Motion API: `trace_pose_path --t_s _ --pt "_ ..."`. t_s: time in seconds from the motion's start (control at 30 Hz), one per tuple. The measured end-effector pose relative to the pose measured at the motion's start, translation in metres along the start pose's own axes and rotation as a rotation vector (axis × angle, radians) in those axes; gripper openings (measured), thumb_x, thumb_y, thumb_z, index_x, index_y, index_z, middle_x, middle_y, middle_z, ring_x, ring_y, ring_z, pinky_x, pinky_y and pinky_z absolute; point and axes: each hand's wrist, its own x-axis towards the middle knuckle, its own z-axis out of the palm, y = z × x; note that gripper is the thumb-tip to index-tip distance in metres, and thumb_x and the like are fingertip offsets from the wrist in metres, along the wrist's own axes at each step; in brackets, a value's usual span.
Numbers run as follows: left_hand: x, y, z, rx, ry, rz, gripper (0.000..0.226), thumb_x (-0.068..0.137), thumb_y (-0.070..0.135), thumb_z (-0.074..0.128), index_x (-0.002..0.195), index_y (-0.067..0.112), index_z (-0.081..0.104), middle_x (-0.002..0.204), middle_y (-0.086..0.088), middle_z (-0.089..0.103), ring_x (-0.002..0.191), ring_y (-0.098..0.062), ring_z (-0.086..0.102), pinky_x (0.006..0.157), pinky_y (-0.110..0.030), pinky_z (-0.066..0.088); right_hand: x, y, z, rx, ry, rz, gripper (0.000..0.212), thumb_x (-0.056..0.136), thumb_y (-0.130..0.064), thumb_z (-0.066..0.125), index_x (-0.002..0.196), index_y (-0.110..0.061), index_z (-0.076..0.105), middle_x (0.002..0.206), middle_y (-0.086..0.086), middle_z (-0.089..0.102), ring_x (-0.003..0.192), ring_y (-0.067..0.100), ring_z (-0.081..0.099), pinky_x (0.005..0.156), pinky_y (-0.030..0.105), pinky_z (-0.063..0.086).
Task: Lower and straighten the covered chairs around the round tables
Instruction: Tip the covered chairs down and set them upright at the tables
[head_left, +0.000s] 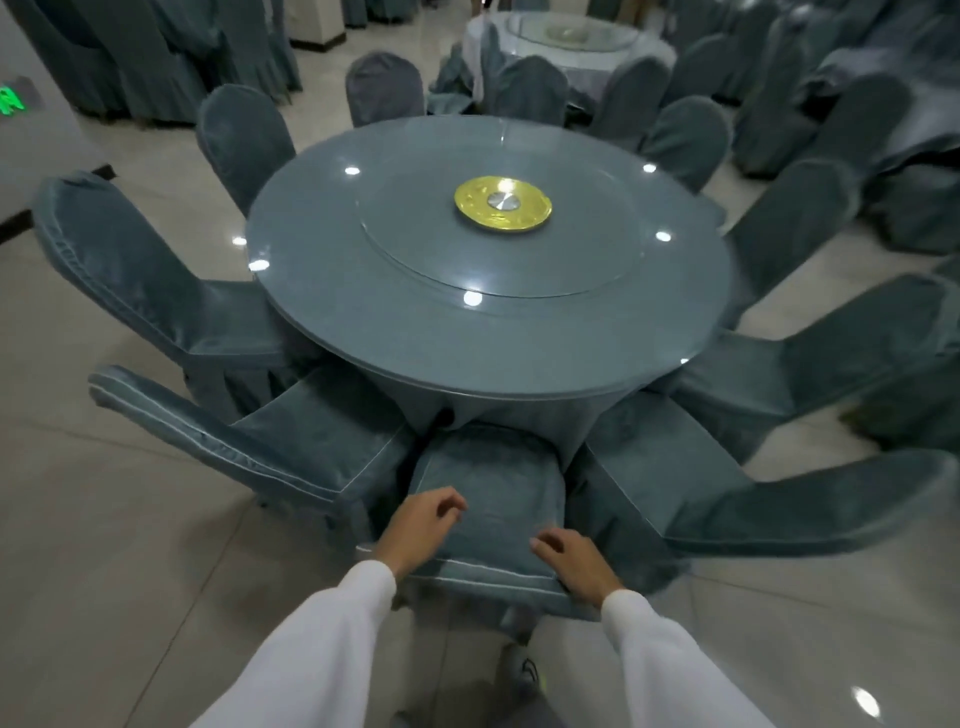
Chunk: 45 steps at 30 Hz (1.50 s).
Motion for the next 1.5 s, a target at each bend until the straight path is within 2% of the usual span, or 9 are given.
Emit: trace_pose_path --t_s 0.13,0.27,0.37,0.47,0.63,0.77,1.03,1.33,1.5 --pt "-0.023 -0.003 0.014 0.043 -0.089 0.026 0.014 0.101 0.037 0.054 0.098 0.03 0.066 0.087 0.013 0.07 0.081 -0.004 0.065 0.082 -0.036 0.057 -0.04 0.014 0.037 -0.149 0.153 0.007 0.04 0.106 -0.054 0.031 0.097 -0.036 0.066 0.099 -0.018 0.067 0.087 0.006 0.061 0.084 0.033 0.049" --pt "-0.037 -0.006 0.018 0.208 -0.151 0.069 0.05 0.098 0.065 0.039 0.087 0.022 0.062 0.08 0.007 0.067 0.076 -0.01 0.063 0.08 -0.041 0.055 -0.065 0.019 0.056 -0.24 0.348 -0.101 0.054 0.101 -0.054 0.017 0.116 -0.031 0.063 0.106 -0.013 0.063 0.097 0.008 0.057 0.093 0.031 0.048" --pt "-0.041 0.0 0.008 0.26 -0.264 0.108 0.058 0.089 0.079 0.041 0.091 0.027 0.066 0.086 0.01 0.067 0.079 -0.007 0.063 0.079 -0.033 0.055 -0.076 0.019 0.061 -0.037 0.442 -0.112 0.034 0.101 -0.056 0.04 0.108 -0.037 0.066 0.103 -0.019 0.064 0.099 0.004 0.058 0.094 0.03 0.048" --pt "-0.042 -0.004 -0.007 0.304 -0.384 0.186 0.05 0.078 0.083 0.055 0.103 0.041 0.066 0.097 0.019 0.066 0.087 0.0 0.061 0.08 -0.024 0.052 -0.085 0.018 0.057 0.027 0.453 -0.169 0.033 0.088 -0.07 0.057 0.111 -0.048 0.063 0.107 -0.028 0.061 0.105 -0.001 0.056 0.093 0.02 0.045" --pt "-0.043 -0.013 -0.017 0.359 -0.356 0.261 0.04 0.081 0.055 0.072 0.119 0.045 0.067 0.104 0.021 0.071 0.092 0.002 0.064 0.089 -0.03 0.055 -0.078 0.022 0.059 -0.228 0.517 -0.194 0.03 0.082 -0.025 0.082 0.107 -0.034 0.071 0.097 -0.021 0.054 0.092 0.004 0.051 0.085 0.026 0.05" --pt "-0.049 -0.014 -0.014 0.398 -0.255 0.324 0.039 0.084 0.042 0.073 0.122 0.043 0.066 0.106 0.019 0.073 0.095 -0.001 0.067 0.089 -0.028 0.056 -0.078 0.015 0.063 -0.369 0.599 -0.18 0.034 0.072 -0.021 0.088 0.088 -0.03 0.06 0.088 -0.015 0.05 0.078 0.009 0.045 0.067 0.026 0.048" --pt "-0.046 -0.024 -0.019 0.577 -0.202 0.29 0.032 0.089 0.035 0.068 0.119 0.042 0.063 0.104 0.012 0.073 0.095 -0.014 0.067 0.087 -0.03 0.052 -0.073 0.023 0.043 -0.598 0.514 -0.312 0.037 0.077 -0.031 0.083 0.108 -0.035 0.065 0.108 -0.013 0.058 0.087 0.012 0.051 0.068 0.025 0.05" --pt "-0.017 -0.005 -0.004 0.682 -0.197 0.288 0.035 0.081 0.05 0.068 0.115 0.043 0.061 0.096 0.009 0.073 0.09 -0.02 0.068 0.085 -0.034 0.054 -0.063 0.028 0.012 -0.561 0.528 -0.264 0.032 0.076 -0.033 0.083 0.105 -0.036 0.069 0.092 -0.019 0.059 0.083 0.01 0.049 0.053 0.02 0.047" --pt "-0.011 -0.005 -0.004 0.723 -0.237 0.32 0.034 0.08 0.057 0.062 0.111 0.043 0.064 0.095 0.012 0.073 0.087 -0.013 0.067 0.08 -0.031 0.052 -0.056 0.03 -0.01 -0.448 0.285 -0.263 0.036 0.08 -0.061 0.071 0.107 -0.039 0.066 0.096 -0.021 0.055 0.088 0.004 0.049 0.074 0.025 0.05"
